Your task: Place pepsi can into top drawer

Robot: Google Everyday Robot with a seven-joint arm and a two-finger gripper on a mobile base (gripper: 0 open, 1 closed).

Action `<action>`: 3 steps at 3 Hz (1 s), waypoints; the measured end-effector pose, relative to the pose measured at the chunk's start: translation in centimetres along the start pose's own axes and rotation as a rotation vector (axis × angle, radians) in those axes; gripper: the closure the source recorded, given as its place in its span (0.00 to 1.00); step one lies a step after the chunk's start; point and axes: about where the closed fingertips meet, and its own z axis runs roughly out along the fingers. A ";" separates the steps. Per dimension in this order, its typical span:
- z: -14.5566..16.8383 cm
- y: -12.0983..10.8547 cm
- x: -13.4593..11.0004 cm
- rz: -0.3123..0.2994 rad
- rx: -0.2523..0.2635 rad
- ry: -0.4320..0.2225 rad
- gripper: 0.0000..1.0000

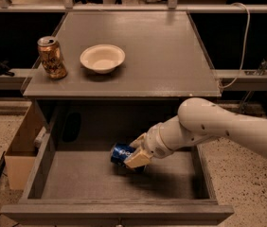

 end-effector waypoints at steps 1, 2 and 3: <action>0.5 0.1 0.6 0.012 0.003 -0.005 0.97; 0.5 0.1 0.6 0.012 0.003 -0.005 0.75; 0.5 0.1 0.6 0.012 0.003 -0.005 0.44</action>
Offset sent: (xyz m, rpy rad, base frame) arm -0.0015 -0.0003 -0.0065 0.0043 0.0044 -0.0094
